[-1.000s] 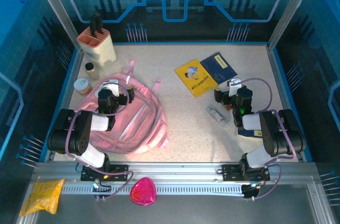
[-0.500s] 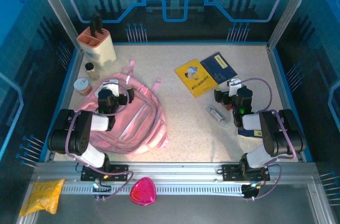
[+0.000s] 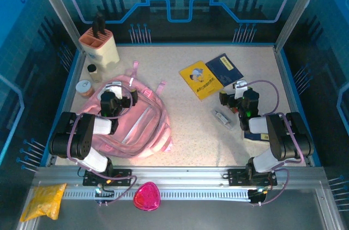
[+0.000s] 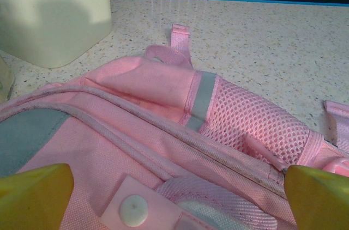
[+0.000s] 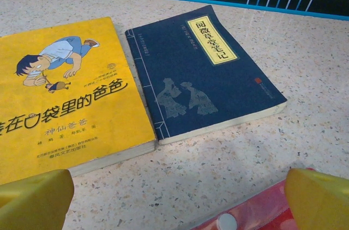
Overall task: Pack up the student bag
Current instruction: Move the student bag to the center of the table.
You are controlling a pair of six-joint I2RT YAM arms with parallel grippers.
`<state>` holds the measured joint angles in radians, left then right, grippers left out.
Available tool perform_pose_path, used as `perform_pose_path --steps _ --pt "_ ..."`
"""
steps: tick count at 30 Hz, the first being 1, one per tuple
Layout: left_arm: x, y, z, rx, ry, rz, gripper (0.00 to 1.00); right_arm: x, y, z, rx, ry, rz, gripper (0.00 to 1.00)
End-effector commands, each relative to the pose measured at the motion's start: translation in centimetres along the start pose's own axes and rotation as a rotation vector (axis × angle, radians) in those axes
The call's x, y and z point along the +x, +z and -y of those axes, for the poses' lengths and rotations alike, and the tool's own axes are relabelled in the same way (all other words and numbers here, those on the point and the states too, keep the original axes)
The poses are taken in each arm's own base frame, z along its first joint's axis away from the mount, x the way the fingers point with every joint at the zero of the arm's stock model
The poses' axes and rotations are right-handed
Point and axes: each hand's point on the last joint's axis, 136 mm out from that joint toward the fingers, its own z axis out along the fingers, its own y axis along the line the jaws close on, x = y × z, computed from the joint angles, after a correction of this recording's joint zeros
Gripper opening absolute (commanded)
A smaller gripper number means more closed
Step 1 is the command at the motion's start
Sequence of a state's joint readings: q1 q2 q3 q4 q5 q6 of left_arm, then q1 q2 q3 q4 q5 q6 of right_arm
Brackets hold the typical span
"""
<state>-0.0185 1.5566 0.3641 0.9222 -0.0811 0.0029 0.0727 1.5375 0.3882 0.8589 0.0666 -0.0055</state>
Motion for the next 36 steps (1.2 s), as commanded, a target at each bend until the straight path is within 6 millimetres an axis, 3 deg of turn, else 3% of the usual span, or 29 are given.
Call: perform_pose_path --steps 1,9,12,14,17,21,24,29,36 --pt "-1.3 -0.1 -0.2 -0.007 0.004 0.038 0.99 -1.7 -0.5 0.1 -0.006 -0.014 0.061 1.0" --pt "-4.4 -2.8 -0.1 -0.017 -0.005 0.083 0.99 -4.6 -2.6 0.7 0.019 0.025 0.033 1.0" --pt "-6.3 -4.3 -0.1 -0.023 -0.039 0.104 0.99 -6.1 -3.6 1.6 0.059 0.113 0.021 1.0" --pt "-7.4 -5.3 -0.1 -0.022 -0.084 0.113 0.99 -6.4 -4.3 3.3 0.153 0.265 0.011 1.0" --pt "-9.1 -7.0 -0.2 -0.028 -0.212 0.124 0.99 -4.3 -5.9 5.6 0.278 0.524 -0.076 1.0" --pt "-9.5 -8.7 0.3 -0.013 -0.414 0.04 0.99 -3.6 -5.9 4.8 0.163 0.703 -0.114 1.0" --pt "-10.0 -9.5 1.3 0.034 -0.501 -0.024 0.99 -3.9 -5.6 2.6 0.082 0.682 -0.191 1.0" --pt "-8.7 -10.3 3.8 0.132 -0.586 -0.179 0.99 -3.9 -5.1 -2.6 -0.074 0.625 -0.318 1.0" --pt "-4.5 -12.7 7.5 0.146 -0.598 -0.399 0.99 -2.2 -4.5 -13.4 -0.331 0.429 -0.54 1.0"
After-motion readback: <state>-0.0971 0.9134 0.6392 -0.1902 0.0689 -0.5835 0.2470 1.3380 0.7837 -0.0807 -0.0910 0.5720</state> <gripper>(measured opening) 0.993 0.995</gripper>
